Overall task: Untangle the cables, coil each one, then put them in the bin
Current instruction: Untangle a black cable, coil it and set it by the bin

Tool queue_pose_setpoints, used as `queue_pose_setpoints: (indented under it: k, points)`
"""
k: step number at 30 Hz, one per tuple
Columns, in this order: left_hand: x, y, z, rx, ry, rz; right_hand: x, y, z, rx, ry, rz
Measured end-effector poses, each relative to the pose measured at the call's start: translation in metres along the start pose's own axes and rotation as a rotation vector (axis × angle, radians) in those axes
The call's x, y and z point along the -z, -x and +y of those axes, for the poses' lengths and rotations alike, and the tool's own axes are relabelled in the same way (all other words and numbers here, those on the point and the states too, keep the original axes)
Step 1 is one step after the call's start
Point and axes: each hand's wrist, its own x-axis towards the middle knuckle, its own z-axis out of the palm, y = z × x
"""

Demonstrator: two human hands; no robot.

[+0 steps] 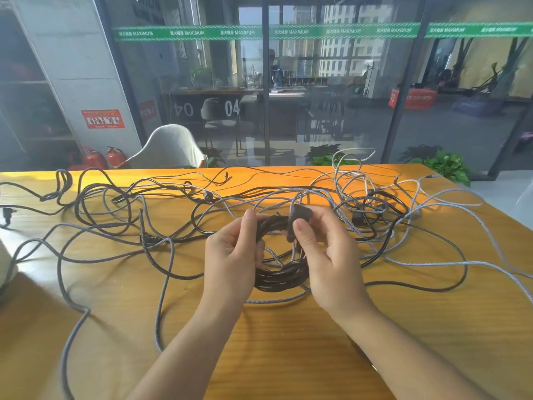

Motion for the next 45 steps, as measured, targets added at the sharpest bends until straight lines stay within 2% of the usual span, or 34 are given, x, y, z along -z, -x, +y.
queue_pose_setpoints:
  k: [4, 9, 13, 22, 26, 33, 37, 45]
  points:
    - [0.0, -0.002, -0.004, -0.003, -0.028, -0.012, 0.0, -0.005, -0.003, -0.172, -0.24, -0.03]
    - [0.006, -0.002, -0.007, 0.132, -0.005, -0.086, 0.004, -0.005, 0.005, -0.057, -0.024, -0.076]
    - [0.012, -0.009, -0.009, 0.242, 0.089, -0.155, 0.012, -0.008, 0.007, -0.035, -0.004, -0.04]
    - [0.018, -0.013, -0.016, 0.211, -0.006, -0.374, 0.024, -0.019, 0.012, -0.039, -0.041, 0.059]
    - [0.018, -0.013, -0.013, 0.175, 0.008, -0.424, 0.025, -0.021, 0.014, -0.084, -0.044, 0.08]
    - [0.017, -0.012, -0.012, 0.167, 0.02, -0.36, 0.021, -0.022, 0.012, -0.128, -0.039, -0.028]
    - [0.016, -0.01, -0.006, 0.191, -0.013, -0.302, 0.02, -0.02, 0.013, -0.117, -0.056, -0.018]
    - [0.02, -0.009, -0.009, 0.193, -0.06, -0.354, 0.019, -0.017, 0.018, -0.121, 0.109, -0.072]
